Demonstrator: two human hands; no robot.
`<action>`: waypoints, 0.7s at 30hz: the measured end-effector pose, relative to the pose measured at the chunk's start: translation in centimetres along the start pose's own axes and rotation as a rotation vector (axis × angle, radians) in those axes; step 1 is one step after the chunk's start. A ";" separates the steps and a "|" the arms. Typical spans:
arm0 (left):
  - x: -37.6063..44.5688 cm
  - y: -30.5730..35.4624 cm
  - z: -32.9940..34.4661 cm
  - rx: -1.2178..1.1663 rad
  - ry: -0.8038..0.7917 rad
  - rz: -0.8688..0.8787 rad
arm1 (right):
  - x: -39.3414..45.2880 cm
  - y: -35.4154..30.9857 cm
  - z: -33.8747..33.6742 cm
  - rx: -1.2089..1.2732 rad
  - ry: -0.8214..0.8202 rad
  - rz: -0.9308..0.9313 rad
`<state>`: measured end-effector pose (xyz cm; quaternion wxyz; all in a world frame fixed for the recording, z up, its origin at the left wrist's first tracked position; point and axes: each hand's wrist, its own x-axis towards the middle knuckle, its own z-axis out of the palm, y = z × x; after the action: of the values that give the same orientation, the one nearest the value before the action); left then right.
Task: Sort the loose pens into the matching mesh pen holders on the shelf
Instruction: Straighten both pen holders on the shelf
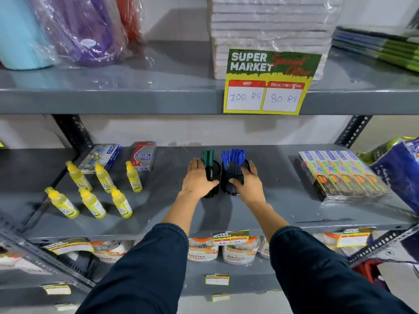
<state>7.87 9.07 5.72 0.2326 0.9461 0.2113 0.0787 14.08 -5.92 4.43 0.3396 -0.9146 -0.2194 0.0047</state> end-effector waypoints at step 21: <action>-9.0 2.2 0.1 -0.014 0.033 -0.046 | -9.4 0.4 -4.1 0.042 -0.056 0.033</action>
<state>0.61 3.36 6.19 0.2373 0.9379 0.2363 0.0903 6.38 -12.55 6.00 0.3525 -0.9103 -0.2133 0.0405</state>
